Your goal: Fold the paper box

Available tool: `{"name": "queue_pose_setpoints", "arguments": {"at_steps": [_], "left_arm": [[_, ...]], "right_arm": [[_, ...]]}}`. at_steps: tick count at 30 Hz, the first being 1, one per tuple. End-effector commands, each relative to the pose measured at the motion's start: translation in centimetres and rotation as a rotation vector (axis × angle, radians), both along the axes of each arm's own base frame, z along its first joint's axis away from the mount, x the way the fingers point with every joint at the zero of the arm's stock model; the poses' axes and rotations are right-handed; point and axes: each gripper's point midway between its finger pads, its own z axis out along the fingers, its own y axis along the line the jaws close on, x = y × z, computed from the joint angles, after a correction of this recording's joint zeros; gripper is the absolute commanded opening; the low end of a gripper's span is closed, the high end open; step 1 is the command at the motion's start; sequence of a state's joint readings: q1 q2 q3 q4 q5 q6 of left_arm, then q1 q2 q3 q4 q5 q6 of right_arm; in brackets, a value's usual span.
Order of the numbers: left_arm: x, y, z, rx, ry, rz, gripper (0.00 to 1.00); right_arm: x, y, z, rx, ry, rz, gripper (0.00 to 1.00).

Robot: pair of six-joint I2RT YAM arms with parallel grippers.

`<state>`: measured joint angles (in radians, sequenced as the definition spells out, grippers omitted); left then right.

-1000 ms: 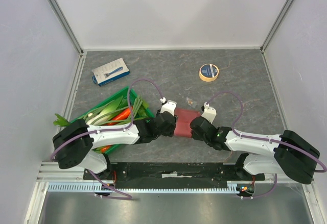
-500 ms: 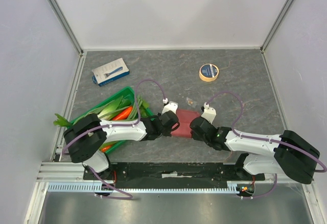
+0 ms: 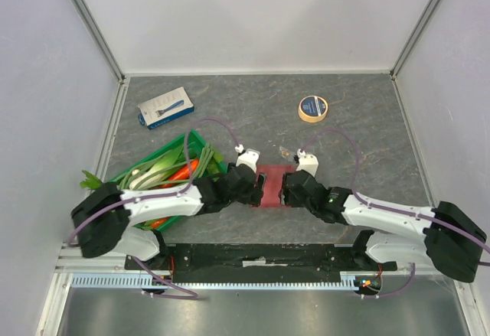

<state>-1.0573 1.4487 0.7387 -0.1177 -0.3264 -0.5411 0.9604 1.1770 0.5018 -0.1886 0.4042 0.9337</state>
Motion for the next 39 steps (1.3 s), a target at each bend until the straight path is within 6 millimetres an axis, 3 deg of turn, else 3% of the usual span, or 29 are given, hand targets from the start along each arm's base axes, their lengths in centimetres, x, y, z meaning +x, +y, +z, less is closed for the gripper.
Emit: {"name": "queue_pose_setpoints", "arguments": {"at_steps": [1, 3, 5, 11, 12, 13, 15, 16, 17, 18, 19, 20, 21, 22, 23, 24, 25, 26, 27, 32, 36, 39], "left_arm": [[-0.4, -0.6, 5.5, -0.203, -0.047, -0.045, 0.78], [-0.6, 0.4, 6.1, -0.232, -0.055, -0.047, 0.78], [-1.1, 1.2, 8.0, -0.306, -0.100, -0.073, 0.77], [0.0, 5.4, 11.4, -0.353, -0.216, 0.024, 0.76], [0.3, 5.8, 11.9, -0.352, -0.229, 0.039, 0.76], [0.6, 6.3, 12.6, -0.353, -0.250, 0.060, 0.76], [1.1, 7.1, 13.5, -0.352, -0.277, 0.084, 0.76], [1.3, 7.3, 14.0, -0.355, -0.288, 0.091, 0.76], [1.5, 7.7, 14.2, -0.350, -0.295, 0.101, 0.76], [1.6, 7.8, 14.4, -0.349, -0.301, 0.104, 0.76], [1.7, 7.9, 14.7, -0.348, -0.308, 0.106, 0.76], [1.9, 8.1, 15.0, -0.347, -0.316, 0.110, 0.76], [1.8, 8.2, 15.2, -0.350, -0.321, 0.109, 0.76], [1.8, 8.2, 15.4, -0.354, -0.324, 0.109, 0.76], [1.8, 8.3, 15.5, -0.354, -0.327, 0.108, 0.76], [1.7, 8.3, 15.6, -0.357, -0.326, 0.104, 0.76], [1.6, 8.3, 15.5, -0.353, -0.323, 0.102, 0.76], [1.7, 8.4, 15.5, -0.351, -0.321, 0.102, 0.76], [1.5, 8.4, 15.3, -0.346, -0.312, 0.097, 0.76], [1.4, 8.3, 15.5, -0.341, -0.299, 0.088, 0.76], [1.3, 7.8, 15.7, -0.352, -0.285, 0.076, 0.76], [1.2, 7.2, 15.5, -0.356, -0.260, 0.061, 0.76]], "right_arm": [[1.1, 0.9, 5.4, 0.000, -0.128, 0.124, 0.67], [0.7, 0.5, 6.8, -0.020, -0.154, 0.183, 0.70], [0.6, -0.2, 8.1, -0.040, -0.179, 0.191, 0.73], [2.2, -2.5, 16.6, -0.024, -0.376, 0.144, 0.79], [3.1, -3.4, 17.4, -0.046, -0.389, 0.105, 0.79], [4.0, -3.8, 19.7, -0.046, -0.421, 0.085, 0.80], [6.3, -5.0, 19.8, -0.072, -0.382, 0.057, 0.81], [7.3, -4.9, 21.0, -0.054, -0.385, 0.073, 0.83], [8.9, -4.8, 19.6, -0.072, -0.322, 0.075, 0.83], [10.7, -6.4, 19.2, -0.070, -0.288, 0.025, 0.83], [11.5, -5.4, 19.7, -0.009, -0.261, 0.073, 0.83], [13.0, -4.9, 17.2, -0.025, -0.180, 0.092, 0.83], [14.0, -5.2, 16.2, -0.029, -0.134, 0.091, 0.82], [15.4, -5.1, 16.8, -0.044, -0.131, 0.084, 0.81], [16.1, -5.0, 13.5, -0.105, -0.031, 0.100, 0.81], [17.3, -4.4, 13.7, -0.110, -0.031, 0.118, 0.81], [17.8, -4.2, 12.6, -0.125, 0.004, 0.125, 0.80], [18.4, -4.2, 10.2, -0.158, 0.067, 0.135, 0.80], [19.3, -3.8, 10.2, -0.160, 0.059, 0.141, 0.78], [20.9, -2.2, 5.7, -0.128, 0.146, 0.202, 0.68], [20.1, -0.4, 3.6, -0.119, 0.159, 0.421, 0.70], [19.7, -0.3, 2.0, -0.178, 0.170, 0.524, 0.73]]}}
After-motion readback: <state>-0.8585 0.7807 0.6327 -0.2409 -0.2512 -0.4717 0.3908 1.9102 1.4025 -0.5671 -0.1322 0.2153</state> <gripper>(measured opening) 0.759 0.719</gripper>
